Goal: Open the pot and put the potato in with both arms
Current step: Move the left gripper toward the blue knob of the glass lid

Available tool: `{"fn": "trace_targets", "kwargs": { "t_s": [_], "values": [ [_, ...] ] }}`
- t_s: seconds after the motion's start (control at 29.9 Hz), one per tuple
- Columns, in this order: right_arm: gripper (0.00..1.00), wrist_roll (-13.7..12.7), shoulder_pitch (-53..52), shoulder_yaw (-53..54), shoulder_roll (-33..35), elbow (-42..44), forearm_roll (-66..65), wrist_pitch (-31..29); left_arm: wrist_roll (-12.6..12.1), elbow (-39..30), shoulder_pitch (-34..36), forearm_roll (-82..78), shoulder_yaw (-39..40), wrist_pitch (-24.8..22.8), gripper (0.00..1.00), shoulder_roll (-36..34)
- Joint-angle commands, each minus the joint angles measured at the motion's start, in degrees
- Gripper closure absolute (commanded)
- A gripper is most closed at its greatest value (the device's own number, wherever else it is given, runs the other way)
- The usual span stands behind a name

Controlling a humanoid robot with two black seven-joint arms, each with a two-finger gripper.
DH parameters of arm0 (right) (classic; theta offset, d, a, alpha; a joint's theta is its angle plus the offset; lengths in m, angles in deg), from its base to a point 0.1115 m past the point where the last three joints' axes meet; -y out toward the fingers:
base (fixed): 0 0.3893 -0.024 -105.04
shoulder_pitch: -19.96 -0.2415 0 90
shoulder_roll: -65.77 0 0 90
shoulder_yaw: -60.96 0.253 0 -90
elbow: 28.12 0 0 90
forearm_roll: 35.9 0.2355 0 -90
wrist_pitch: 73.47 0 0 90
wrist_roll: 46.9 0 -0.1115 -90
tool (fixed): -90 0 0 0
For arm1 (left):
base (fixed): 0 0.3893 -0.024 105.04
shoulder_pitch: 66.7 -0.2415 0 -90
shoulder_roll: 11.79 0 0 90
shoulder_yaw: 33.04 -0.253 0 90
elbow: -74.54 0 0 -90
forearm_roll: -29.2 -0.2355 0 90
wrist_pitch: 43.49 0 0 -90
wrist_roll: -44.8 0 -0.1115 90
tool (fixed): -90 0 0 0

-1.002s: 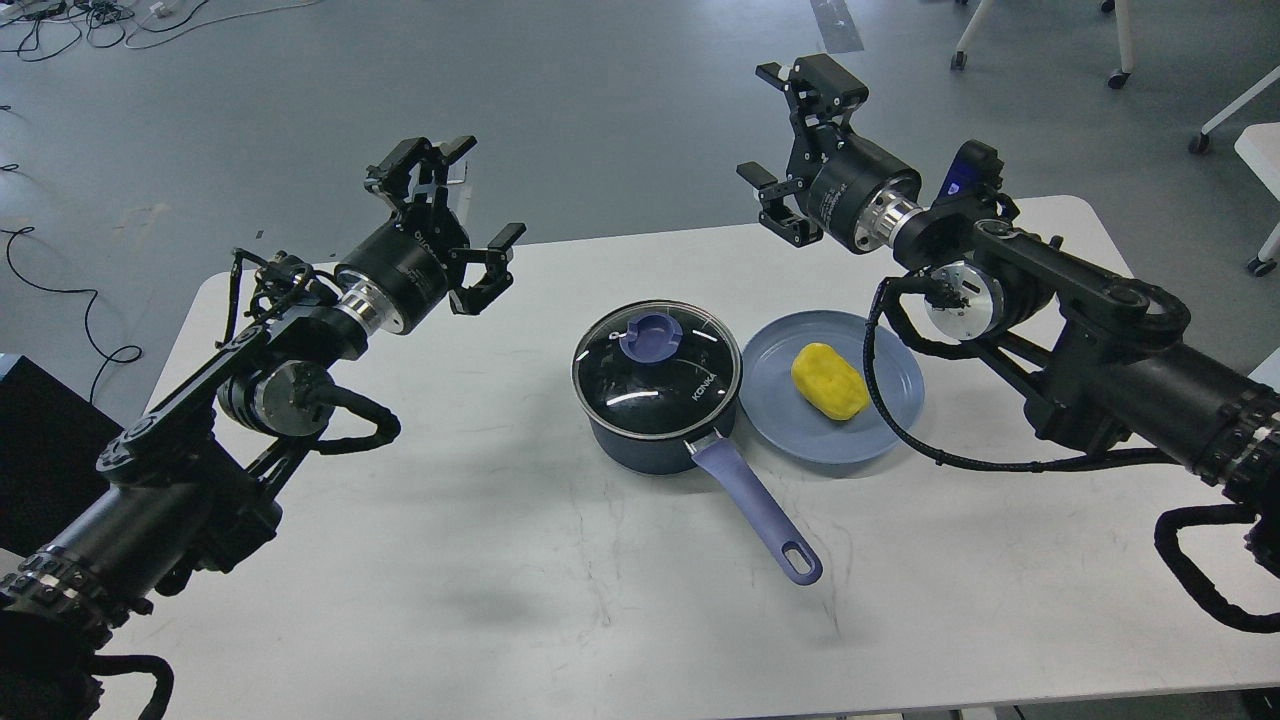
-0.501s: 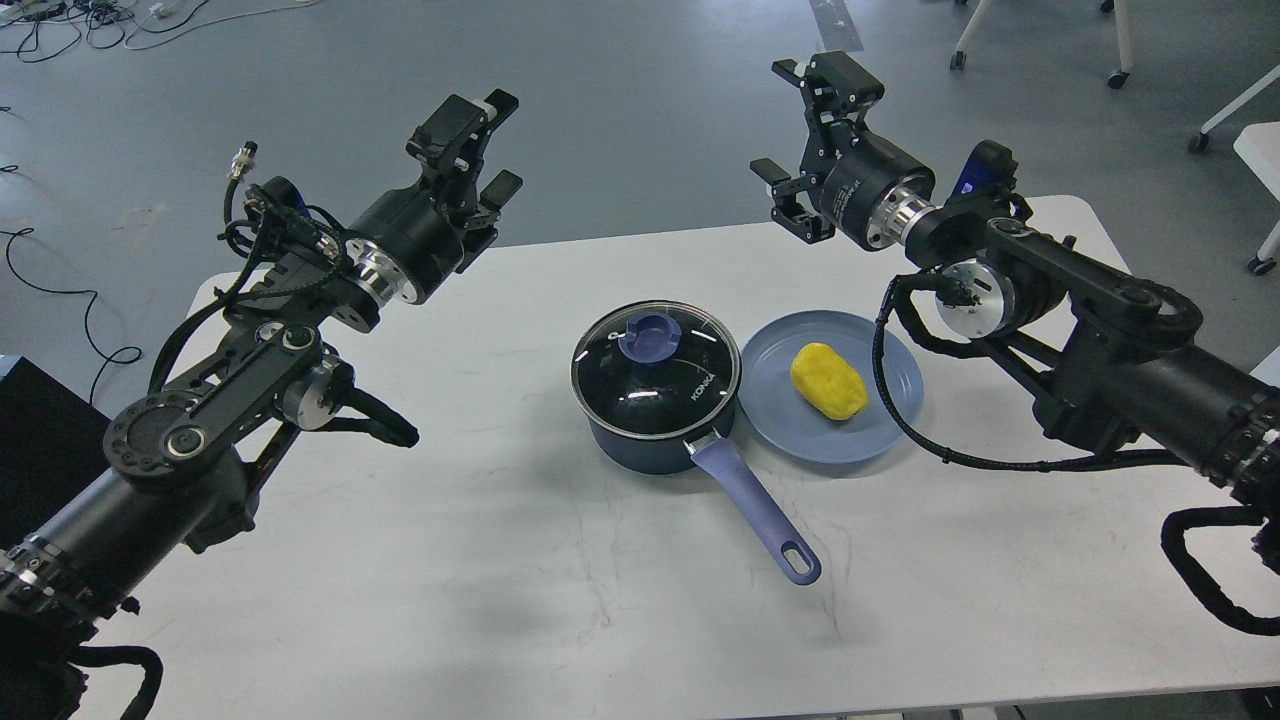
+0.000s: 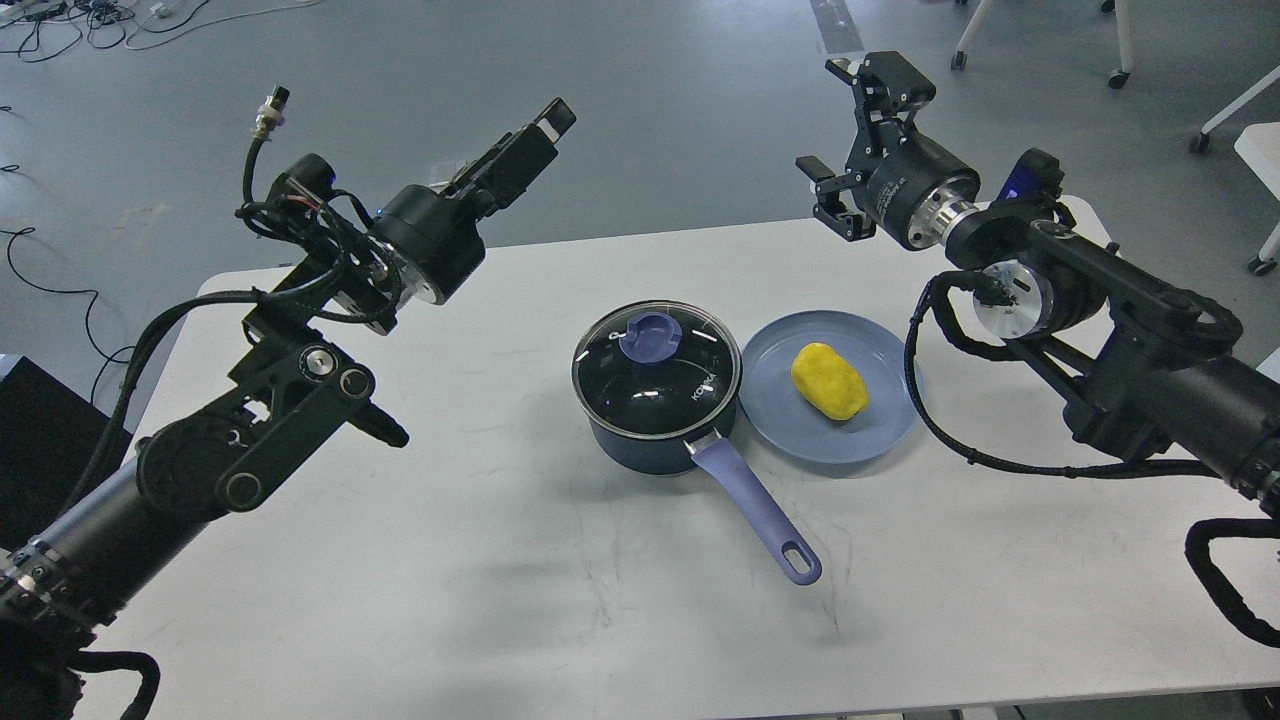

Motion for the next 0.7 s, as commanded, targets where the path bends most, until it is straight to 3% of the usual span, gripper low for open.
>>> {"fn": "trace_targets", "kwargs": {
  "t_s": [0.0, 0.17, 0.4, 0.57, 0.67],
  "values": [
    [0.0, 0.0, -0.1, -0.5, 1.0, 0.1, 0.0, -0.2, 1.5, 0.0, 0.9, -4.1, -4.6, 2.6, 0.02, -1.5],
    [0.0, 0.1, -0.3, -0.2, 2.0, 0.1, 0.0, -0.2, 1.6, 0.2, 1.3, -15.1, -9.6, 8.3, 0.02, -2.3],
    [0.0, 0.1, -0.1, -0.1, 3.8, 0.1, 0.0, -0.3, 1.6, 0.5, 4.7, -20.0, -10.1, 8.6, 0.02, -2.3],
    [0.0, -0.1, -0.1, -0.1, 4.5, 0.5, 0.1, -2.5, 1.6, 4.1, 9.6, -21.1, -18.5, 9.3, 0.02, -1.6],
    [0.0, -0.1, -0.1, -0.1, 4.4, 2.0, 0.1, -4.1, 1.6, 4.2, 9.5, -22.9, -19.3, 10.8, 0.02, -1.5]
  ]
}}
